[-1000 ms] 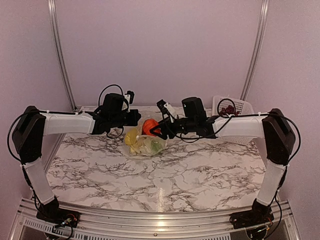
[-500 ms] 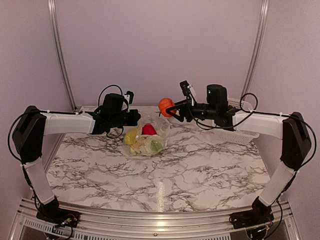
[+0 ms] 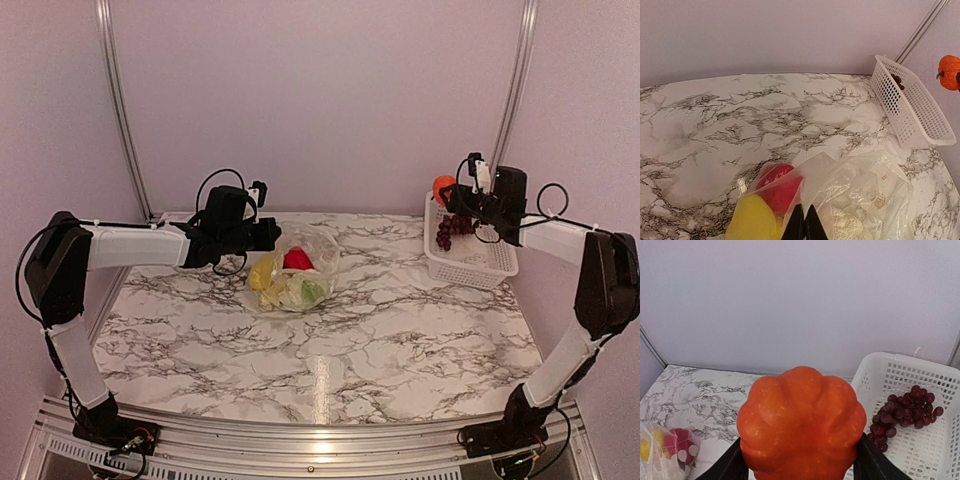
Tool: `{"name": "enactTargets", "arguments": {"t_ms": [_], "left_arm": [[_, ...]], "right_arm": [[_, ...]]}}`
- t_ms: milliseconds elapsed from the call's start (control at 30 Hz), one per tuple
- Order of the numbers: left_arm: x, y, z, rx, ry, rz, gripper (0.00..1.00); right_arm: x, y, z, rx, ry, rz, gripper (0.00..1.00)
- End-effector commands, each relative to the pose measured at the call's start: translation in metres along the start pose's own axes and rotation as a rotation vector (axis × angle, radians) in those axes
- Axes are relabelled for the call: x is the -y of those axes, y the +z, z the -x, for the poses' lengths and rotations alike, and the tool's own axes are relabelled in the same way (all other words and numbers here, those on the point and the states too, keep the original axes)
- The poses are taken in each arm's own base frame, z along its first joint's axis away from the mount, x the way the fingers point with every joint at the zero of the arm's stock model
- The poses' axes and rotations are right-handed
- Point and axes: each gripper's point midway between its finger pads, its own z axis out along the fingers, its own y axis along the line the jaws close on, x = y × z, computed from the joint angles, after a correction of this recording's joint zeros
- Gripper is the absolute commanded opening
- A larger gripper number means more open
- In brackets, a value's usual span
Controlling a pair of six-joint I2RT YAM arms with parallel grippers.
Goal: Open the zip-top bag and remove the fake food
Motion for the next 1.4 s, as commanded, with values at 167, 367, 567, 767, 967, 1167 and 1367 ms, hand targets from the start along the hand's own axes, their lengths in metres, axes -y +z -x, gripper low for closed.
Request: {"name": "enactTargets", "arguments": {"t_ms": [167,367,567,767,967,1167,1367], "left_arm": [[-0.005,0.006,0.004,-0.003,0.0,0.016,0.0],[-0.006,0.006,0.004,-0.002,0.0,0.021,0.0],[-0.007,0.008,0.004,-0.002,-0.006,0.021,0.0],[-0.008,0.007,0.005,-0.002,-0.002,0.024,0.0],[-0.006,0.005,0.006,-0.001,-0.006,0.017,0.0],[-0.007,0.005,0.005,-0.001,-0.006,0.016,0.0],[-0.006,0.004,0.005,0.0,-0.005,0.013,0.0]], "right_arm": [[0.131,-0.004,-0.04,-0.11,0.031,-0.43,0.33],[0.176,0.001,-0.064,-0.183,-0.016,-0.613,0.35],[0.206,0.011,-0.083,-0.26,-0.065,-0.717,0.41],[0.218,0.02,-0.085,-0.269,-0.064,-0.737,0.61],[0.222,0.02,-0.076,-0.27,-0.093,-0.744,0.78],[0.211,0.024,-0.057,-0.235,-0.094,-0.683,0.83],[0.152,0.03,-0.032,-0.175,-0.109,-0.442,0.8]]}}
